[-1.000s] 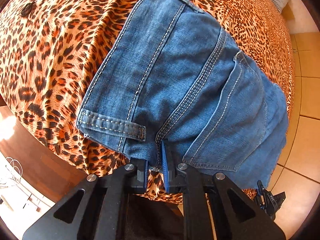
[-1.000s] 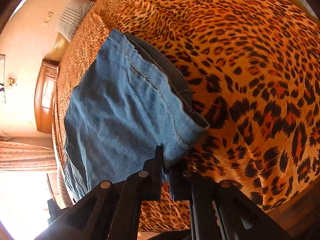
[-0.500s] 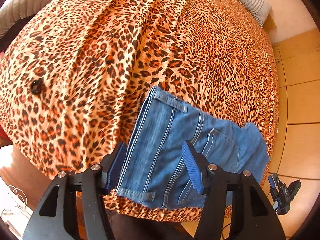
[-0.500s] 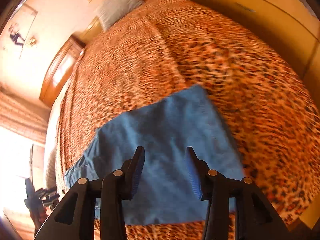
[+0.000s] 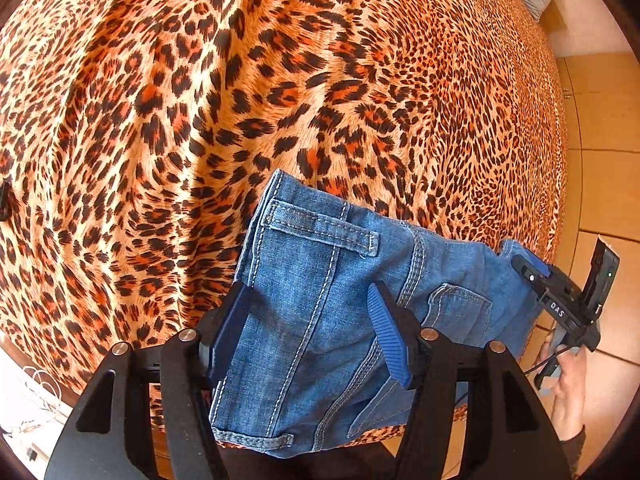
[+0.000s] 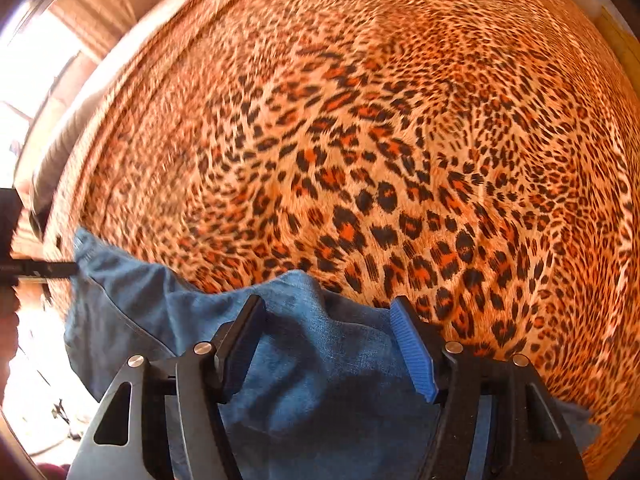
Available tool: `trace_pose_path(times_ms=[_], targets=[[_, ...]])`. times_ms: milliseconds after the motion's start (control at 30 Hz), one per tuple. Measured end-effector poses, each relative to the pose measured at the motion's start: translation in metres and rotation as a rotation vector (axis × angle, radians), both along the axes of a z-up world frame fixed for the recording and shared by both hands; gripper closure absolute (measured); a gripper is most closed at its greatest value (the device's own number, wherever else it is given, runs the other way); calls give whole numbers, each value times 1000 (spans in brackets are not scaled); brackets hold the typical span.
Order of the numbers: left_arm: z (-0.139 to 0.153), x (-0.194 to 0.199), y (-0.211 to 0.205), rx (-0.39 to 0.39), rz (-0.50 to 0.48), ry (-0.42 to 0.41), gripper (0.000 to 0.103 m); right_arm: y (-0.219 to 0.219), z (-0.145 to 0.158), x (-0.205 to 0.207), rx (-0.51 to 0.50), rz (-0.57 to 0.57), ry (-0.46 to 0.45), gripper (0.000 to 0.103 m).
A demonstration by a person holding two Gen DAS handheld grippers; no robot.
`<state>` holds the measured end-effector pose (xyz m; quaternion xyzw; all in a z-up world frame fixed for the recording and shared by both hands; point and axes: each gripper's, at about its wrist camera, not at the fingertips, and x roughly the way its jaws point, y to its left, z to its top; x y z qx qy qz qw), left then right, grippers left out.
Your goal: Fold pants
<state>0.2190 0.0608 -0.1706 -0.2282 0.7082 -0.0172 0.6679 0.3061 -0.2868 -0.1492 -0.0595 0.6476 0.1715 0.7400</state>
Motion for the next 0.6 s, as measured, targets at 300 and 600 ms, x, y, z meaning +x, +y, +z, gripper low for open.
trace_pose_path(times_ms=[300,600], targets=[[-5,-4,-30,238,-93,-27,63,1,-10,0,-42,-64,-13,101],[61,-15,-59,285,-244,-192,61,-119,39,-62,253,-490,-127,70]])
